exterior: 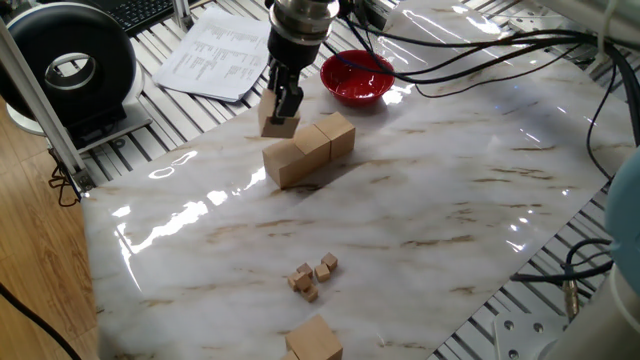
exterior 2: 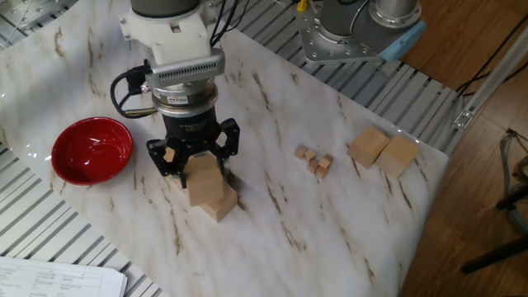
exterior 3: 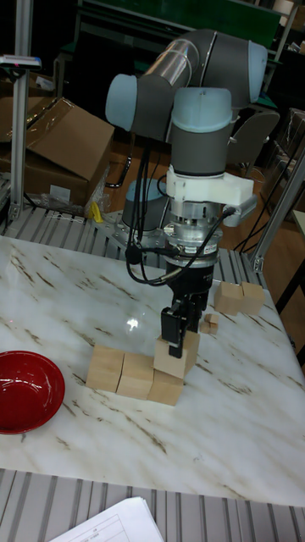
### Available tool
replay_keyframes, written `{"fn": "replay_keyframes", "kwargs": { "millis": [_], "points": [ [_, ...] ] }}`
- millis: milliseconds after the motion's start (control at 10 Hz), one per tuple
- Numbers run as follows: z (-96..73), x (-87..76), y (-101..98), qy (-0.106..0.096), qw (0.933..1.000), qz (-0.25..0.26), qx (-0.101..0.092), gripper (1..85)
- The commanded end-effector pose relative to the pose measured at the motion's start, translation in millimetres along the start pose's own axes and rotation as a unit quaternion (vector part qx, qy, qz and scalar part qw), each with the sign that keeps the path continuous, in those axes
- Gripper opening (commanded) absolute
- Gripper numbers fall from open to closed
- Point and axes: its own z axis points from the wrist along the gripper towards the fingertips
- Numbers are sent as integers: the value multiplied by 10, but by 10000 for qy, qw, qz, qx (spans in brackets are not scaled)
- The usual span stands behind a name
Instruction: Stack the blocks into a pyramid shape
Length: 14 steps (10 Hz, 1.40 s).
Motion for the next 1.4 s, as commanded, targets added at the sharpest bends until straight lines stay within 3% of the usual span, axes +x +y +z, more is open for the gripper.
{"fn": "replay_keyframes", "kwargs": {
  "millis": [0,400,600,700,1000,1300],
  "points": [
    [-205,154,-27,158,9995,-97,-270,10],
    [-555,618,-282,350,9969,-527,-460,10],
    [-506,926,-382,303,9931,-1020,-489,10],
    [-485,1036,-443,411,9885,-1402,-394,10],
    [-405,1108,-571,654,9780,-1970,-185,10],
    [-261,1036,-543,700,9812,-1794,-92,10]
  ]
}}
